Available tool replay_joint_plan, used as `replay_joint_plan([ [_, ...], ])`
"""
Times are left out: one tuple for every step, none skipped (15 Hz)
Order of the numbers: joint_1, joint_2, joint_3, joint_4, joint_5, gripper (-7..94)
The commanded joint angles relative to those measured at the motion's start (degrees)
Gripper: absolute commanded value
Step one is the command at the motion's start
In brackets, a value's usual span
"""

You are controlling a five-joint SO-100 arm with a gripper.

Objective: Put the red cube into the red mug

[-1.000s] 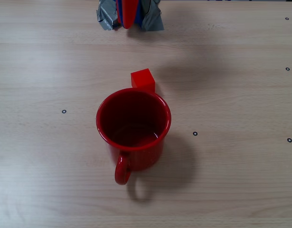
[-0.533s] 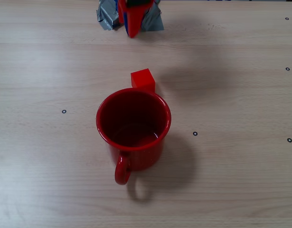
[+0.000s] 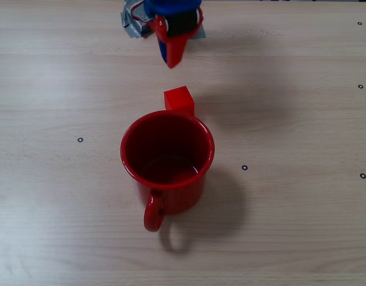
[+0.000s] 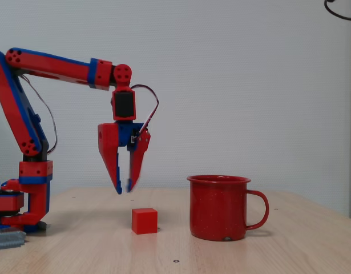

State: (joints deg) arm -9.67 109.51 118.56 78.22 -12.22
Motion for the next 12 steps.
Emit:
replay_joint_plan([
  [-1.23,1.05,-3.78,2.02,-2.02,32],
  [-1.49,1.05,-3.60,2.72,-1.93,41],
  [-1.67,0.97,-2.99,2.99,-2.64,47],
  [-1.76,0.97,-2.02,2.55,-3.16,49],
  [-1.76,0.97,-0.53,1.58,-4.13,51],
  [-1.49,0.79,0.88,0.09,-4.39,51],
  [-0.97,0.62,2.81,-2.46,-4.57,51],
  [-0.44,0.35,4.66,-5.10,-4.66,50],
  [-0.18,-0.09,5.36,-6.15,-4.66,50],
  [0.00,-0.35,6.42,-8.00,-4.39,50],
  [0.09,-0.53,8.00,-10.46,-4.04,50],
  [0.09,-0.88,8.70,-11.69,-3.69,50],
])
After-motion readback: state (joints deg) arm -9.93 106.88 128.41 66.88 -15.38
